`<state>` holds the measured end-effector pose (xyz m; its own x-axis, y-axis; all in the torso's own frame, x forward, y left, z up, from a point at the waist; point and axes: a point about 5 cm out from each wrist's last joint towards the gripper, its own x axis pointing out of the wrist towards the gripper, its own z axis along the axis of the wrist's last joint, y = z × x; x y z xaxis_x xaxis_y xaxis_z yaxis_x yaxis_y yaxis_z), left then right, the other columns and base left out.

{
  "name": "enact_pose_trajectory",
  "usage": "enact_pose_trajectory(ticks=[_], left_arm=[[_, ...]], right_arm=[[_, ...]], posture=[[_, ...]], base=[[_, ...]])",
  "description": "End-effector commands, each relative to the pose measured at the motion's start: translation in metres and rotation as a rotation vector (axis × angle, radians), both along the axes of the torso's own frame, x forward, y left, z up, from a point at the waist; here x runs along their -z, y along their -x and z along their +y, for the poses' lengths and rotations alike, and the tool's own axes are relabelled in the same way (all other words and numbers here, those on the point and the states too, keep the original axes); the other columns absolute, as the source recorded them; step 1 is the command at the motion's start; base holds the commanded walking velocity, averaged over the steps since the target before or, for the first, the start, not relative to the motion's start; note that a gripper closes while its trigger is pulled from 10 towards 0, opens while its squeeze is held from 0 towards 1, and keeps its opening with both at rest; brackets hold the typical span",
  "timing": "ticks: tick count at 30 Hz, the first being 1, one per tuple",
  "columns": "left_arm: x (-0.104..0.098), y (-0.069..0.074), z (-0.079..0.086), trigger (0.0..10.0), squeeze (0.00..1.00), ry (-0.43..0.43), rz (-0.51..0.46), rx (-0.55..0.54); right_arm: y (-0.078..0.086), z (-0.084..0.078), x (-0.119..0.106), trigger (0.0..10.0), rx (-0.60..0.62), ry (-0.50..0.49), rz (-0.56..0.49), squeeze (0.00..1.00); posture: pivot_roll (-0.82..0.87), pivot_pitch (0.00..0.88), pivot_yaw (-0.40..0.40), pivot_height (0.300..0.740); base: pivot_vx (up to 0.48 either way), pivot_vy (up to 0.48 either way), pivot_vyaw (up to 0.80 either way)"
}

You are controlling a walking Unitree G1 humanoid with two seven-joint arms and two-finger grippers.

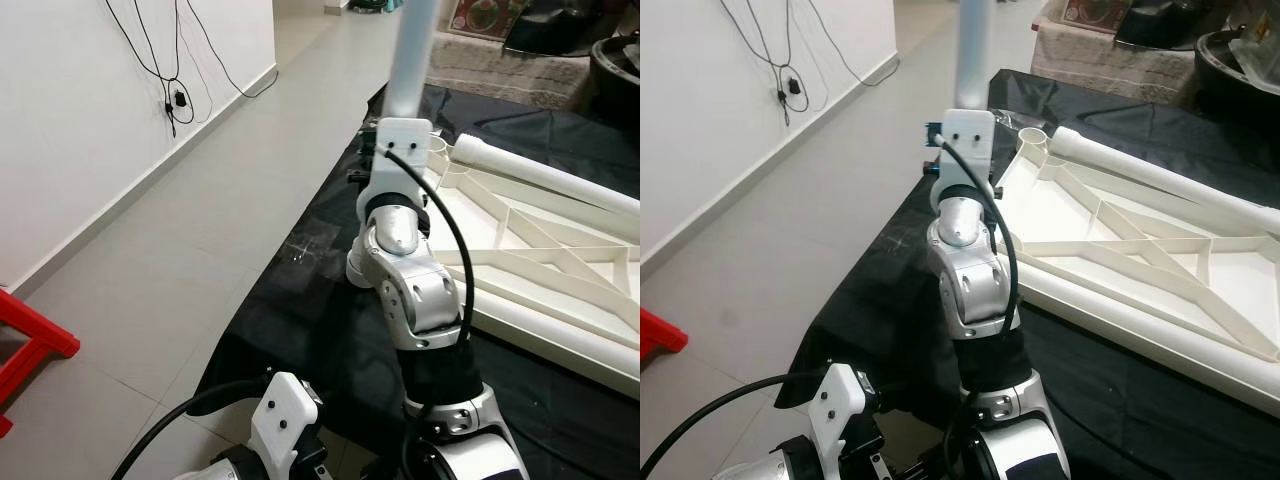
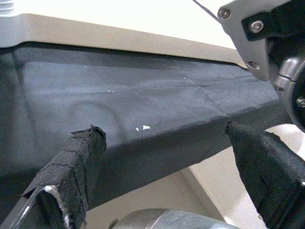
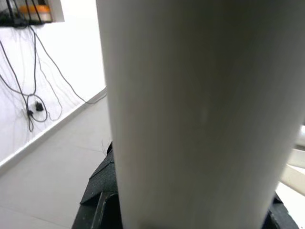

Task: Building children table

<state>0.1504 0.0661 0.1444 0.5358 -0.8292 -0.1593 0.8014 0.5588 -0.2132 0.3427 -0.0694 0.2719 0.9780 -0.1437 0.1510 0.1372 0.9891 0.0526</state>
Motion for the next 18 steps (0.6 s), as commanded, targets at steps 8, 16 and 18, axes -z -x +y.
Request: enact_pose_trajectory(ticks=[8, 16, 18], left_arm=[[-0.006, -0.015, 0.007, 10.0, 1.0, 0.026, -0.032, -0.129], [-0.046, -0.065, 0.033, 10.0, 1.0, -0.06, -0.308, -0.409], [-0.048, -0.067, 0.034, 10.0, 1.0, -0.071, -0.324, -0.417]], right_arm=[[0.005, 0.022, -0.014, 10.0, -0.483, -0.294, -0.143, 0.0], [0.007, 0.012, -0.024, 10.0, -0.709, -0.261, -0.205, 0.0], [0.007, 0.012, -0.024, 10.0, -0.714, -0.252, -0.209, 0.0]], posture=[[0.1, 0.187, -0.05, 0.74], [0.1, 0.18, -0.051, 0.74], [0.1, 0.18, -0.051, 0.74]], base=[[0.0, 0.0, 0.0], [0.0, 0.0, 0.0], [0.0, 0.0, 0.0]])
